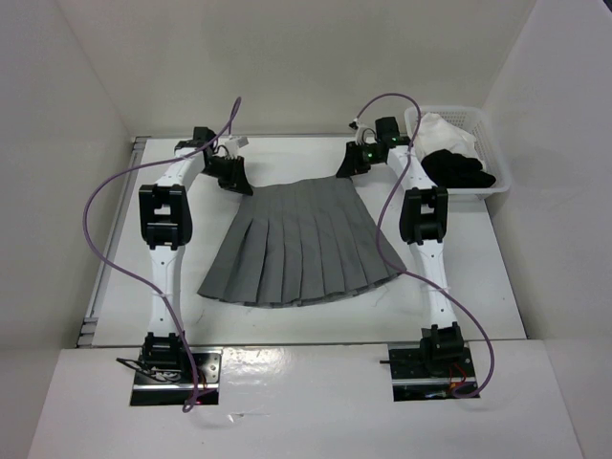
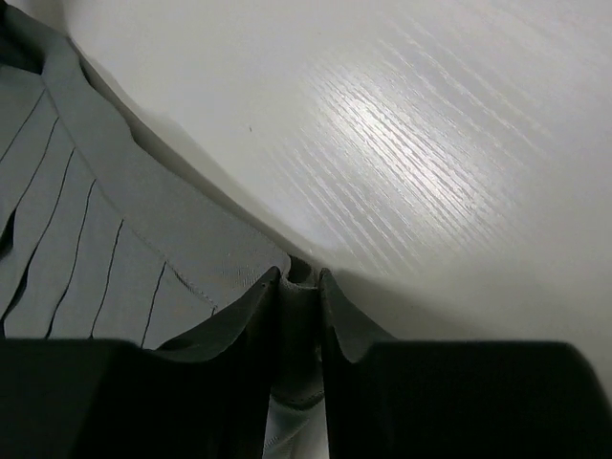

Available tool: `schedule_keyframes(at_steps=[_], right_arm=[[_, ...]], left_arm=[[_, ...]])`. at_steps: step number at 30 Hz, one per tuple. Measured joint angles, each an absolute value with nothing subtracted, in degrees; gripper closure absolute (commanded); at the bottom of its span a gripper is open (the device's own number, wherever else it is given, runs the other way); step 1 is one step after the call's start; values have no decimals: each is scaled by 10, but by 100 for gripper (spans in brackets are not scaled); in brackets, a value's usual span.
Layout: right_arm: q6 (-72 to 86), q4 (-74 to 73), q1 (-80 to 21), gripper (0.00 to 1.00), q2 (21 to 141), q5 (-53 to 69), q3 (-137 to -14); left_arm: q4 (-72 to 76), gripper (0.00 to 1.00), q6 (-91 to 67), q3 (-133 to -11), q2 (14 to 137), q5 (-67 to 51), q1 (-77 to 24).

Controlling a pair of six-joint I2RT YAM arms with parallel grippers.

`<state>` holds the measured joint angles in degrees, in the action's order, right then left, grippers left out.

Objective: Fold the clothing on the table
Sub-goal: Fold the skirt

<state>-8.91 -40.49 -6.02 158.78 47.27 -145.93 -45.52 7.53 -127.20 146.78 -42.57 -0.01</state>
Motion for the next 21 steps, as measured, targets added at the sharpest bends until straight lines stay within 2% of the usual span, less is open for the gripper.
schedule_keyframes(at_steps=[2,3,6,11,15,18,21], right_arm=[[-91,-409,-60,84,1588,472,-1459],[-91,-413,-60,92,1589,471,-1459],[-95,-416,-61,100,1589,469,-1459],[-95,-418,-61,100,1589,462,-1459],[-95,-421,-64,100,1583,450,-1460],[-95,-431,-66,100,1572,435,-1468],[-95,-437,-72,100,1549,413,-1482]], left_arm=[[-458,77,76,-1274,1468,-422,-1],[-460,77,76,-1275,1468,-420,-2],[-465,83,78,-1280,1468,-412,-4],[-491,98,87,-1311,1472,-394,-7],[-523,100,91,-1382,1481,-384,-11],[-563,100,92,-1489,1504,-379,-11],[-612,100,98,-1710,1574,-370,-13]])
